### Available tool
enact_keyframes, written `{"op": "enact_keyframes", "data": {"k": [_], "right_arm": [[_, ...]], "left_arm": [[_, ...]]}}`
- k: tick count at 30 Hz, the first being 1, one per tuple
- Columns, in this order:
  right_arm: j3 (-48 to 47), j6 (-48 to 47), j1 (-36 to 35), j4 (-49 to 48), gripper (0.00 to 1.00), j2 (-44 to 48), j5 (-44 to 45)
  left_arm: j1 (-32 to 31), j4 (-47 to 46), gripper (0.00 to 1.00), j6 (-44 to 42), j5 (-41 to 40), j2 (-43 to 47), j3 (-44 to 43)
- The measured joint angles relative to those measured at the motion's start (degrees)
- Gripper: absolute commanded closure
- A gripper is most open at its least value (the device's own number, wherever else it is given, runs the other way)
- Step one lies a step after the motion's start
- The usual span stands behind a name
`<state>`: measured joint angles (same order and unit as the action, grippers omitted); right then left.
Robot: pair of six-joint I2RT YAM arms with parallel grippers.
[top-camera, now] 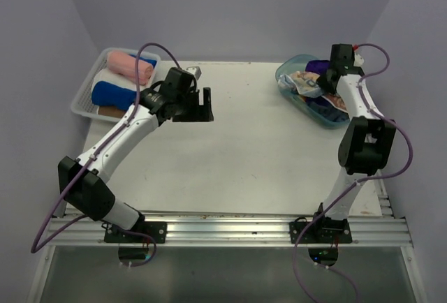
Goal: Roll the towels
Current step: Grab a towel with the right arm, then move the towel to the center of the board
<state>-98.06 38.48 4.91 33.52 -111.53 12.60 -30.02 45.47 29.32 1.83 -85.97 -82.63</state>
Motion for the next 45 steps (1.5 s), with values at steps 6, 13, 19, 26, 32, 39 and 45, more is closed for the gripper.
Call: {"op": "enact_keyframes", "data": {"k": [6, 13, 19, 26, 32, 39, 45], "right_arm": [[5.44, -1.84, 0.0, -0.79, 0.97, 14.36, -0.31], [6.71, -3.98, -0.02, -2.21, 0.95, 28.02, -2.4], [6.69, -5.6, -0.04, -1.07, 1.0, 27.89, -4.28], [4.13, -7.32, -6.4, 1.25, 0.93, 28.06, -4.59], [3.54, -8.57, -23.34, 2.23, 0.94, 32.54, -3.17], [19.32, -5.64, -36.04, 0.13, 0.4, 40.76, -3.3], [36.5, -2.67, -41.09, 3.37, 0.18, 39.58, -4.48]], "left_arm": [[0.0, 0.13, 0.16, -0.09, -0.13, -1.75, -0.55], [0.0, 0.33, 0.16, -0.48, -0.44, -3.19, -2.23], [0.0, 0.79, 0.16, -0.48, -1.11, -3.3, -4.13], [1.25, 2.78, 0.15, -0.63, -3.37, -3.28, -6.95], [10.03, 3.87, 0.15, -1.03, -0.96, -3.23, -9.01], [15.23, 5.2, 0.15, -1.51, -1.03, -2.14, -12.22], [15.1, 3.58, 0.14, -1.51, 2.95, -0.94, -6.82]]}}
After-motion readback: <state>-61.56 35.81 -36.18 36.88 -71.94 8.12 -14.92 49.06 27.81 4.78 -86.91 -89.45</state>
